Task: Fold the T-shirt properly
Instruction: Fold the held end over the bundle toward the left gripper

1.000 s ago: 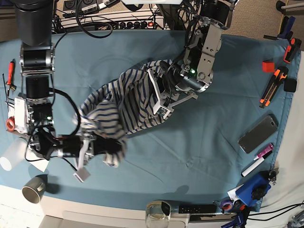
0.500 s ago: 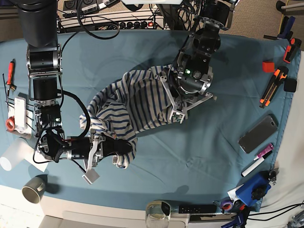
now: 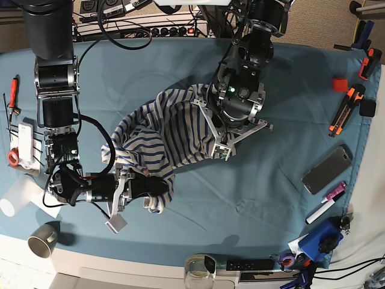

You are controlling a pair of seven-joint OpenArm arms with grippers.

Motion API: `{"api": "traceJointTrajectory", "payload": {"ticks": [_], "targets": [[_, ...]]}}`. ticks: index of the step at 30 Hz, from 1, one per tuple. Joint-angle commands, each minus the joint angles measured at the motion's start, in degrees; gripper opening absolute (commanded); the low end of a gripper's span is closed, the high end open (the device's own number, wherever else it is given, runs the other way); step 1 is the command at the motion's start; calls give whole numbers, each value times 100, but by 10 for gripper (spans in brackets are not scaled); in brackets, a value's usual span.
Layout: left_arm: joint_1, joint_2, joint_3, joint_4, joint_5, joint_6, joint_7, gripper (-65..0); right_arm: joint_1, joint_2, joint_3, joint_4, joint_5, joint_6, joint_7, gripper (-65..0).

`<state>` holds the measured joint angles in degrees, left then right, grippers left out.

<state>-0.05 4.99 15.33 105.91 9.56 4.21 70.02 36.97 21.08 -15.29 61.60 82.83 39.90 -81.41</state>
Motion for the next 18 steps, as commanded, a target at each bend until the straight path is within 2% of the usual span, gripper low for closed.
{"api": "traceJointTrajectory", "payload": {"ticks": [1, 3, 5, 8, 14, 15, 18], "targets": [[-90, 96, 13, 149, -203, 0, -111, -650, 221, 31, 22, 103, 168, 10, 141, -650], [-87, 120, 13, 258, -466, -15, -157, -650, 221, 35, 22, 103, 129, 10, 141, -650], [-87, 205, 13, 407, -452, -15, -208, -650, 221, 35, 22, 103, 129, 10, 141, -650], [-81, 382, 13, 542, -240, -15, -205, -650, 221, 35, 22, 103, 131, 10, 141, -650], [-72, 401, 13, 555, 81, -13, -181, -641, 221, 37, 22, 103, 129, 10, 141, -650], [-70, 401, 13, 555, 74, -13, -157, -600, 221, 35, 22, 103, 129, 10, 141, -650], [-22, 401, 13, 555, 74, -13, -149, -413, 221, 37, 22, 103, 122, 10, 141, -650]]}}
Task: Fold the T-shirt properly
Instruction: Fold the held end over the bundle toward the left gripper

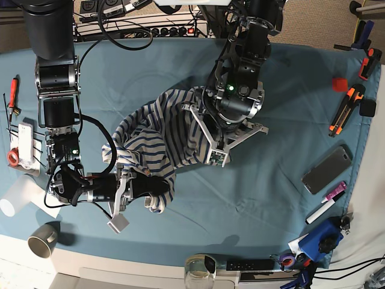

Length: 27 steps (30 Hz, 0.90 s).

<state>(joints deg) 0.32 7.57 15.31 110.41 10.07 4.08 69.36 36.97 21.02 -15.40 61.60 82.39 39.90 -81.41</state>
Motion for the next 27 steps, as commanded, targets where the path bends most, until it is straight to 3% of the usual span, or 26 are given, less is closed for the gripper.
{"api": "traceJointTrajectory", "payload": {"ticks": [1, 2, 5, 9, 13, 19, 27], "targets": [[-28, 143, 15, 105, 24, 0, -85, -364, 221, 44, 33, 103, 151, 10, 141, -650], [-4, 143, 15, 105, 26, 0, -81, -335, 221, 42, 33, 103, 153, 10, 141, -650], [33, 143, 15, 105, 162, 0, -79, -328, 221, 42, 33, 103, 153, 10, 141, -650], [33, 143, 15, 131, 852, 15, -74, -328, 221, 33, 33, 103, 155, 10, 141, -650], [35, 140, 15, 138, 2098, 468, 13, -328, 221, -190, 33, 103, 127, 10, 141, -650], [105, -190, 15, 136, 3318, 1276, 302, -328, 208, -815, -260, 101, -509, 10, 141, -650], [175, -201, -463, 136, 3425, 1333, 306, -328, 208, -894, -1707, 103, -535, 10, 141, -650]]}}
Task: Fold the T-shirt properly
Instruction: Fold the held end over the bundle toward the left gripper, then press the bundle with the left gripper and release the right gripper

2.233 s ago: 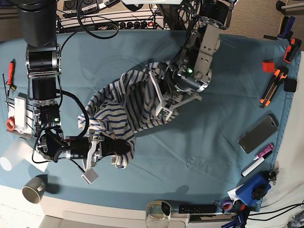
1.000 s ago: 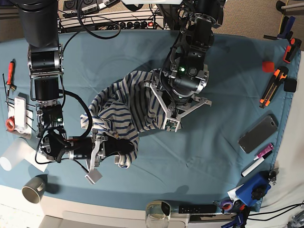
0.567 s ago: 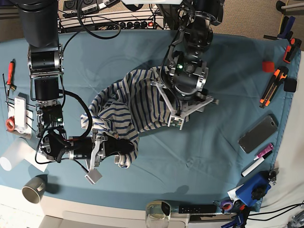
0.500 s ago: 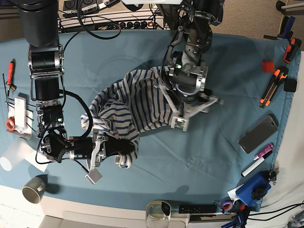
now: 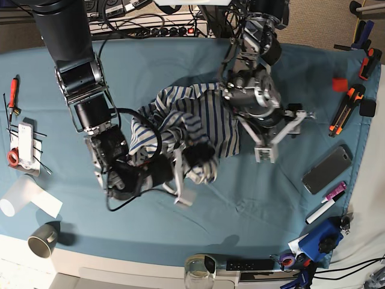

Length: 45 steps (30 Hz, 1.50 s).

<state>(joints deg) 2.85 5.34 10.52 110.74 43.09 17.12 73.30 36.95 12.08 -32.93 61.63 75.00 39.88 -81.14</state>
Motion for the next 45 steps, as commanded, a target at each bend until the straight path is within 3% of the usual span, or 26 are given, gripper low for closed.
{"api": "traceJointTrajectory", "payload": {"ticks": [1, 6, 11, 17, 22, 30, 35, 40, 45], "targets": [[-79, 22, -87, 103, 111, 28, -90, -328, 210, 0, -44, 101, 240, 12, 114, -650], [-79, 22, -595, 103, -229, 26, -144, -328, 223, -2, -120, 101, 994, 12, 114, -650], [-79, 20, -925, 103, -435, 26, -267, -328, 221, -37, -214, 101, 1000, 12, 114, -628], [-81, 22, -1034, 103, -437, 26, -385, -328, 229, -39, -920, 101, 1000, 12, 114, -628], [-79, 22, -1034, 103, -435, 26, -411, -328, 389, -249, -1440, 105, 1000, 12, 114, -627], [-79, 22, -1034, 103, -435, 26, -409, -328, 1025, -750, -1460, 105, 1000, 12, 114, -624], [-79, 22, -1034, 103, -435, 26, -387, -328, 1128, -855, -1467, 103, 841, 12, 114, -621], [-79, 22, -1034, 103, -435, 26, -393, -328, 1134, -715, -1475, 103, 339, 12, 114, -456], [-81, 22, -1034, 103, -437, 26, -431, -328, 1196, -468, -1475, 105, 522, 12, 114, -438]]}}
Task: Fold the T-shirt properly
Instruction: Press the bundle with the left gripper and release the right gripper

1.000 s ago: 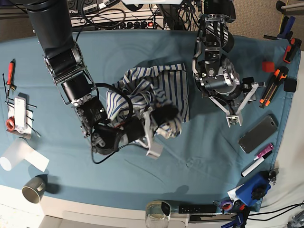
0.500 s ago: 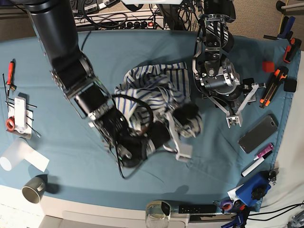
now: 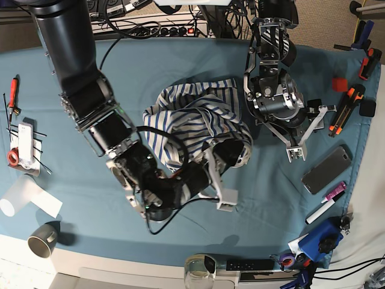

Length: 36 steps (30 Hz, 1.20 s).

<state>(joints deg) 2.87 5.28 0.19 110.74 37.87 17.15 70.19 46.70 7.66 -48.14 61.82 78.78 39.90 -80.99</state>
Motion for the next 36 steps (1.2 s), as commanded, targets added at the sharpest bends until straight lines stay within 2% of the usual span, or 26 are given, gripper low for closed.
{"api": "traceJointTrajectory", "payload": {"ticks": [1, 3, 5, 8, 10, 12, 15, 17, 20, 25, 29, 32, 33, 36], "targets": [[-83, 28, 0, 103, 85, 24, -120, -328, 229, 2, 55, 85, 295, 10, 99, -438], [-81, 31, 0, 103, 81, 26, -120, -328, 271, 63, 63, 85, 622, 10, 99, -438], [-83, 28, 0, 103, -35, 24, -120, -328, 323, 57, 203, 85, 622, 10, 99, -438], [-96, 31, 4, 103, -595, -39, -271, -328, 459, 59, 691, 85, 442, 10, 99, -438], [-186, 44, 7, 103, -1128, -363, -391, -329, 549, 59, 1209, 85, 33, 10, 99, -439], [-308, 44, 50, 103, -1799, -750, -501, -330, 605, 63, 1810, 85, -645, 10, 99, -439], [-463, 44, 245, 103, -2581, -1235, -605, -330, 616, 83, 2658, 83, -1668, -160, 99, -439], [-498, 46, 415, 103, -2813, -1451, -726, -330, 614, 109, 3053, 72, -2240, -216, 99, -439], [-540, 109, 695, 103, -2830, -1628, -857, -330, 614, 302, 3322, 72, -2885, -227, 99, -439], [-852, 267, 883, 103, -2732, -1617, -981, -330, 564, 717, 3324, 72, -2909, -354, 99, -439], [-1163, 282, 879, 103, -2616, -1445, -966, -330, 498, 887, 3324, 72, -2887, -358, 99, -439], [-1139, 358, 881, 103, -2881, -1403, -892, -330, 352, 964, 3324, 72, -2892, -374, 99, -439], [-1108, 363, 890, 103, -3110, -1473, -828, -330, 284, 966, 3324, 72, -2898, -372, 99, -439], [-953, 363, 907, 103, -3762, -2079, -769, -330, 87, 966, 3324, 72, -2894, -372, 99, -439]]}}
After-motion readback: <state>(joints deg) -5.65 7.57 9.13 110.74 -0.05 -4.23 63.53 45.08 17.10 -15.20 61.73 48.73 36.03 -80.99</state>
